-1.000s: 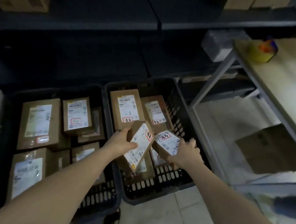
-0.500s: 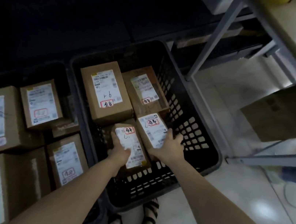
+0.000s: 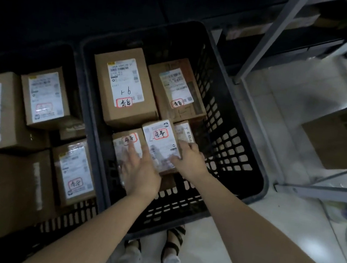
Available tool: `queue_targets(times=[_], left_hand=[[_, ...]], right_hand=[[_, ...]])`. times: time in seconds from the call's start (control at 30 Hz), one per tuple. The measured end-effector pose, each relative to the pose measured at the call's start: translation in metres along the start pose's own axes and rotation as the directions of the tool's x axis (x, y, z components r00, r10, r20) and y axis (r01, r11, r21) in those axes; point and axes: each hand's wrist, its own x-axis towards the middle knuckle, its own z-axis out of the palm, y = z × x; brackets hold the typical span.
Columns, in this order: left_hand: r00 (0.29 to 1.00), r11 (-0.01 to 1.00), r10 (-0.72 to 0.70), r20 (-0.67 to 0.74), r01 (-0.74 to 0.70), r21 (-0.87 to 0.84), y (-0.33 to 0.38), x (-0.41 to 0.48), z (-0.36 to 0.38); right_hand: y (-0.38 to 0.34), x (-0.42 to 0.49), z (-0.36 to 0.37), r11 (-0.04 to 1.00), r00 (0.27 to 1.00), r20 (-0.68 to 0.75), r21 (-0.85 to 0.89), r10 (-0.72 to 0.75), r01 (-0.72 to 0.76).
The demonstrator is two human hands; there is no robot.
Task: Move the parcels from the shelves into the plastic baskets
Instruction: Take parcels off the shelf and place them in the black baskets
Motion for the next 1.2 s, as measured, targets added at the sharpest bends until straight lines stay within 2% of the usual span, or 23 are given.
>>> queue_targets(times=[0.07,0.13,0.23,0.4,0.57,0.73,1.2], left_hand=[[0.984,0.984,0.175,0.016,-0.176,0.034,0.009,0.005,-0.004],[0.935,0.933,0.340,0.103,-0.349,0.086,0.018,0.018,-0.008],[0.850,0.822,0.467,0.242,-0.519,0.237,0.028,0.044,-0.011],[0.836,0.756,0.465,0.290,-0.546,0.362,0.036,0.069,-0.009],[0.839,0.769,0.466,0.282,-0.541,0.340,0.034,0.077,-0.005],[0.839,0.771,0.499,0.217,-0.544,0.331,0.034,0.077,-0.004],[0.810,0.771,0.542,0.224,-0.585,0.250,0.031,0.078,-0.013]], right_hand=[[0.005,0.005,-0.007,0.999,0.999,-0.006,-0.009,-0.032,0.032],[0.011,0.011,-0.016,0.999,0.997,-0.067,-0.028,-0.032,0.031],[0.021,0.024,-0.026,0.988,0.996,-0.084,-0.152,-0.024,0.011],[0.021,0.041,-0.019,0.965,0.996,0.086,-0.260,-0.024,0.046],[0.025,0.048,-0.020,0.912,0.992,0.120,-0.410,0.026,0.025],[0.038,0.049,-0.025,0.947,0.989,0.125,-0.318,0.083,-0.040],[0.040,0.048,-0.020,0.969,0.990,0.099,-0.235,0.097,-0.072]])
